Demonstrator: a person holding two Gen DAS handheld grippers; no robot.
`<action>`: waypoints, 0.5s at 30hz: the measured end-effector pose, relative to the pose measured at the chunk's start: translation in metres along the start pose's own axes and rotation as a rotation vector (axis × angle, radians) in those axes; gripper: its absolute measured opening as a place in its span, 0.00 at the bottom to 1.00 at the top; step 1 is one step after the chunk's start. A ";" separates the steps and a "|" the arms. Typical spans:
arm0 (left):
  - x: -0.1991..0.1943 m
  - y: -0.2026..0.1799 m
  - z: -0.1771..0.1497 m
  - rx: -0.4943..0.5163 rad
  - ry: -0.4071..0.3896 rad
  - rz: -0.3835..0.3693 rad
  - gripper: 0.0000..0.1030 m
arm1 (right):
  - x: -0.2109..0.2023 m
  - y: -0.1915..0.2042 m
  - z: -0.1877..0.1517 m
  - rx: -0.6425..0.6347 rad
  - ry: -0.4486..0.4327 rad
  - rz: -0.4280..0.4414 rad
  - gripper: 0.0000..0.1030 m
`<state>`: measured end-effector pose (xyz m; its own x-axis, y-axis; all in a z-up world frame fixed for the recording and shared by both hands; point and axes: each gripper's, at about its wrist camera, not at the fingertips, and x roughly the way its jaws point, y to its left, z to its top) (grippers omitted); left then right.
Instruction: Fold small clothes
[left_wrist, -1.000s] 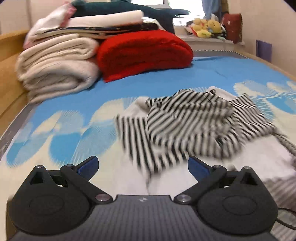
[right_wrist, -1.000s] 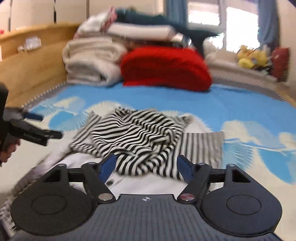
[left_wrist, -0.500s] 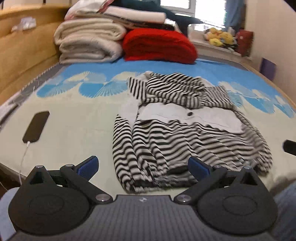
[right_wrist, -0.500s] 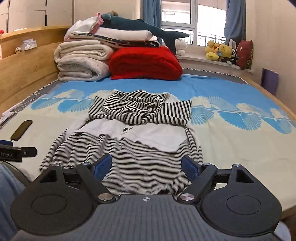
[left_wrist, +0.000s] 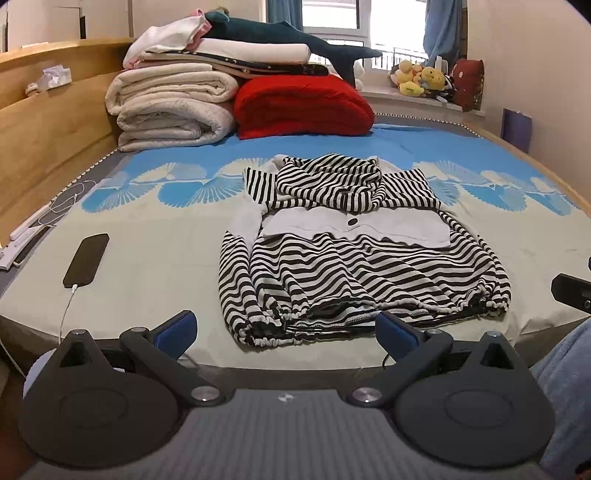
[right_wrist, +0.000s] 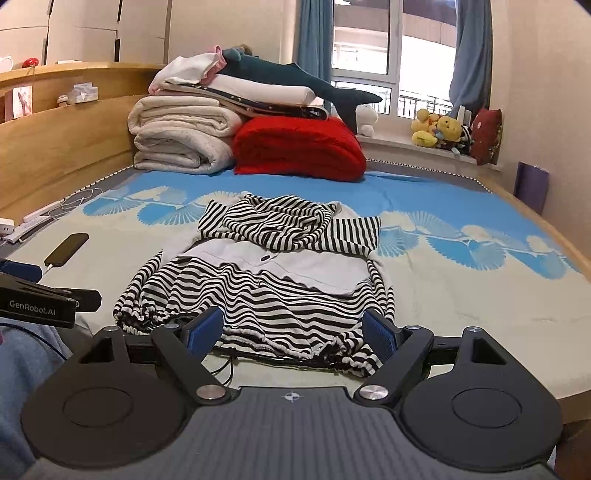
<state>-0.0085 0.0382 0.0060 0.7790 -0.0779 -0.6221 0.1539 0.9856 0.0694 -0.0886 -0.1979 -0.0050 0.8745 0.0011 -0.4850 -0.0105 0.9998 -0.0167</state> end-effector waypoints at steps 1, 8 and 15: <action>-0.001 0.000 0.000 0.002 -0.002 0.004 1.00 | -0.001 0.000 -0.001 0.001 0.001 -0.002 0.81; 0.000 0.003 0.001 -0.006 -0.001 0.014 1.00 | 0.002 0.001 -0.004 0.000 0.015 -0.005 0.81; 0.013 0.004 0.003 -0.003 0.019 0.023 1.00 | 0.018 -0.001 -0.006 0.002 0.051 -0.003 0.81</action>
<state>0.0035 0.0404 0.0004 0.7707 -0.0523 -0.6351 0.1346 0.9875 0.0819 -0.0756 -0.1994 -0.0195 0.8485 -0.0033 -0.5291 -0.0065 0.9998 -0.0167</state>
